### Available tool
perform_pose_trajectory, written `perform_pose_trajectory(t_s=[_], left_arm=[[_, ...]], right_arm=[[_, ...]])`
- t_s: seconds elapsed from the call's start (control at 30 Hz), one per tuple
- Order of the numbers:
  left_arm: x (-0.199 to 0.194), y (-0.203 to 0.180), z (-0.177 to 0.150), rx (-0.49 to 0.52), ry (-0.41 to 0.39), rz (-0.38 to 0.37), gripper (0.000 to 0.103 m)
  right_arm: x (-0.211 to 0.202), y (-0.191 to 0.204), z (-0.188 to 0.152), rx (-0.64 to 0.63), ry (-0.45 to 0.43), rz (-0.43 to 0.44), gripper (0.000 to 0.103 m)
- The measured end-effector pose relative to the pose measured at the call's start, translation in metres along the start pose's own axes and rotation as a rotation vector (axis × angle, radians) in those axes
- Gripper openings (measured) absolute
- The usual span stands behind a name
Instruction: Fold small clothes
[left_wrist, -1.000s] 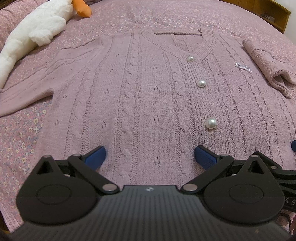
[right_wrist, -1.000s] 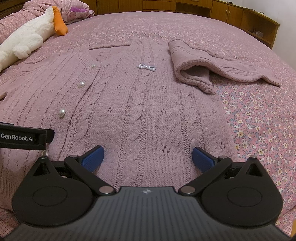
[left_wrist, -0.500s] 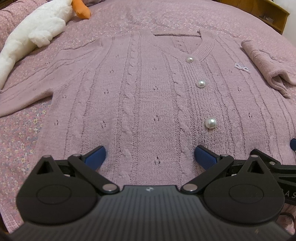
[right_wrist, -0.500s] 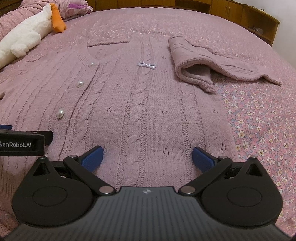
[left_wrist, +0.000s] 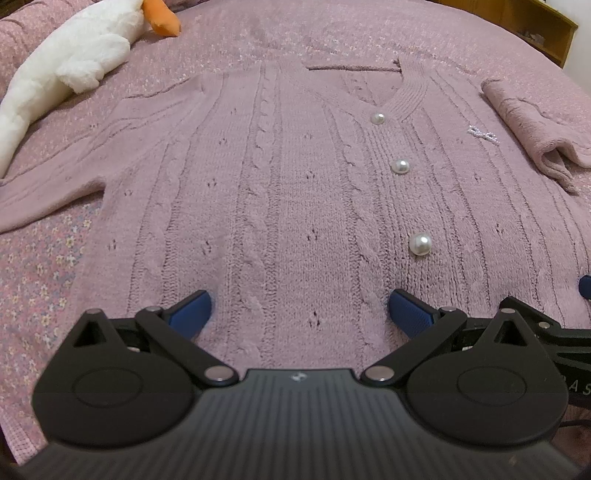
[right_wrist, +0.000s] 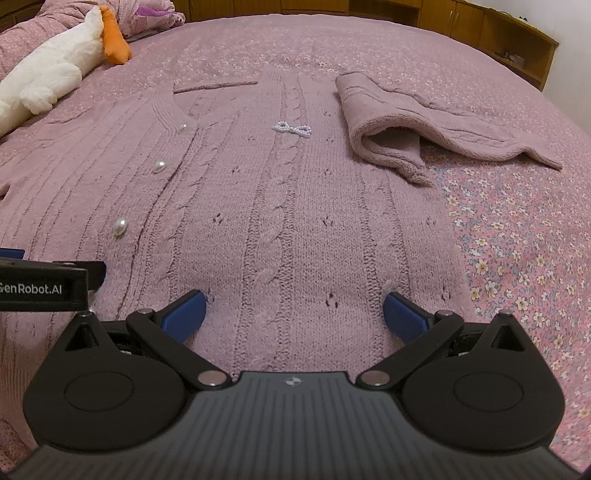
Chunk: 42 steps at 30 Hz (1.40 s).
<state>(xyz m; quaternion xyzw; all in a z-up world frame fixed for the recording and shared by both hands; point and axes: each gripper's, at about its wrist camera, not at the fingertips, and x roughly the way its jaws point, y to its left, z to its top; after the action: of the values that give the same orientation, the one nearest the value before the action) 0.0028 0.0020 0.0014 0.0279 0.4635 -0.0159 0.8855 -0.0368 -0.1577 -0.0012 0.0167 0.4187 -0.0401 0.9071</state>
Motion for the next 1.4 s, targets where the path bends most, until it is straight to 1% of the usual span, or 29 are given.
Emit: perform_pose_trajectory(t_s=[0.33, 0.43, 0.57, 0.6, 0.67, 0.8, 0.93, 1.13, 1.33, 1.4], left_arm=[[0.0, 0.0, -0.002, 0.0, -0.004, 0.001, 0.103], [0.0, 0.0, -0.005, 0.003, -0.013, -0.001, 0.103], [-0.001, 0.001, -0.006, 0.003, -0.011, -0.007, 0.103], [-0.002, 0.002, -0.005, 0.002, -0.008, -0.007, 0.103], [-0.002, 0.001, -0.003, -0.001, 0.0, -0.006, 0.103], [-0.001, -0.001, -0.001, -0.008, 0.005, 0.003, 0.103], [0.001, -0.003, -0.001, -0.002, -0.002, 0.009, 0.103], [0.001, -0.003, -0.005, 0.006, -0.017, 0.009, 0.103], [0.0, -0.004, -0.007, 0.009, -0.029, 0.013, 0.103], [0.0, -0.004, -0.007, 0.011, -0.031, 0.011, 0.103]], right_arm=[[-0.004, -0.003, -0.007, -0.018, -0.038, 0.027, 0.103], [-0.007, -0.007, -0.008, -0.022, -0.048, 0.057, 0.103], [-0.011, -0.021, -0.003, 0.013, -0.053, 0.133, 0.103], [-0.013, -0.029, 0.0, 0.039, -0.064, 0.169, 0.103], [-0.014, -0.043, 0.006, 0.085, -0.079, 0.208, 0.103], [-0.015, -0.076, 0.021, 0.187, -0.136, 0.247, 0.103], [-0.006, -0.12, 0.041, 0.319, -0.175, 0.265, 0.103], [0.027, -0.18, 0.068, 0.469, -0.224, 0.22, 0.103], [0.063, -0.22, 0.078, 0.578, -0.263, 0.175, 0.103], [0.074, -0.229, 0.079, 0.596, -0.286, 0.173, 0.103]])
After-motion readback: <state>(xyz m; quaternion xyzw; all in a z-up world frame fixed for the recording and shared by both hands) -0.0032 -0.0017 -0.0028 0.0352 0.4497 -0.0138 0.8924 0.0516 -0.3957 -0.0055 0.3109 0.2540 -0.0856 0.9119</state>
